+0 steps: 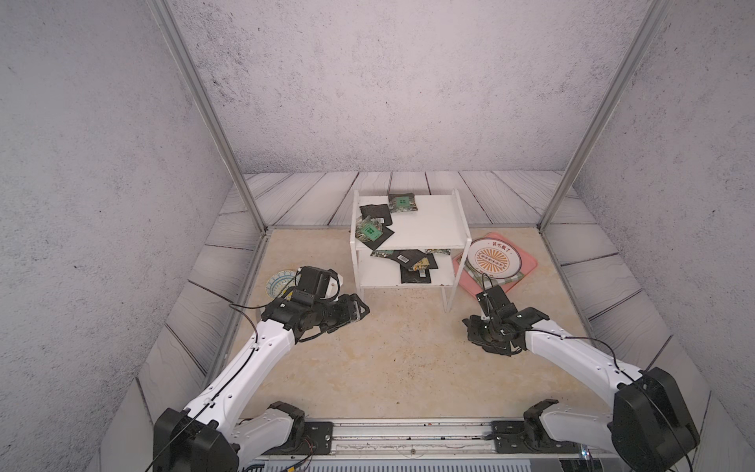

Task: Remove the tea bags from the shelf
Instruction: Place the tea bag at the center of the board.

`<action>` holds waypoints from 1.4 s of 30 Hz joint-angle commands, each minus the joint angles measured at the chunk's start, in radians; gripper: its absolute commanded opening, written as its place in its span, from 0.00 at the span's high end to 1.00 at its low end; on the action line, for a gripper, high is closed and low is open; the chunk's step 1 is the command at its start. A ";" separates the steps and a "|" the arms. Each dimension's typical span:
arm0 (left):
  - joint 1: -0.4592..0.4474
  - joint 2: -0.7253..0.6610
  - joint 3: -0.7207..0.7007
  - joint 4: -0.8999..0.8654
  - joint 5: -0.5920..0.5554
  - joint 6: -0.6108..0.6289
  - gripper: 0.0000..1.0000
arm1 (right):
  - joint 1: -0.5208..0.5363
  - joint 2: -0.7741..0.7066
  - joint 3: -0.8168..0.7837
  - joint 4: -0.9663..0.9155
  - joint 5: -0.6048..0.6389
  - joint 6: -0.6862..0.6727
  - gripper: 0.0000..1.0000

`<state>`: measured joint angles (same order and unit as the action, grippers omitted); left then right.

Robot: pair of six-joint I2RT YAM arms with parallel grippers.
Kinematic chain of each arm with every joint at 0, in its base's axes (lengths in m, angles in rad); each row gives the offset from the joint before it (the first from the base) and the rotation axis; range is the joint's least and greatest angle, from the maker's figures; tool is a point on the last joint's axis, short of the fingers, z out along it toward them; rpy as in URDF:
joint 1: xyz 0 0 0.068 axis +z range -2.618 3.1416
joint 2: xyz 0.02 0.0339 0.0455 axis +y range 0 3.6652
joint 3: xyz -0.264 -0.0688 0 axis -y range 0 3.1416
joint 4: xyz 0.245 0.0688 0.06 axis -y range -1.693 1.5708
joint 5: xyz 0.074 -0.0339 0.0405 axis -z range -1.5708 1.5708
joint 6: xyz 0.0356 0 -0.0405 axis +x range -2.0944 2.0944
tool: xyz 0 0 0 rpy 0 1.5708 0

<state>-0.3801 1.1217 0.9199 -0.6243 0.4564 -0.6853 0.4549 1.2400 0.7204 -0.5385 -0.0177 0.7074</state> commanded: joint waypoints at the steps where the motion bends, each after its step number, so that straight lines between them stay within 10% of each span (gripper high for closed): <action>1: -0.007 0.010 0.008 0.009 -0.004 0.014 0.28 | -0.003 0.036 -0.011 0.052 -0.026 0.019 0.87; 20: -0.008 0.015 -0.004 0.021 -0.016 -0.001 0.28 | -0.003 0.159 -0.020 0.118 -0.064 0.030 0.71; 42: -0.006 -0.080 0.179 -0.080 -0.077 0.003 0.30 | -0.002 -0.197 0.329 -0.343 -0.024 -0.171 0.52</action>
<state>-0.3801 1.0637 1.0512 -0.6678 0.4000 -0.6857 0.4541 1.0637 0.9901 -0.7719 -0.0528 0.5999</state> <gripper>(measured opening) 0.705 0.479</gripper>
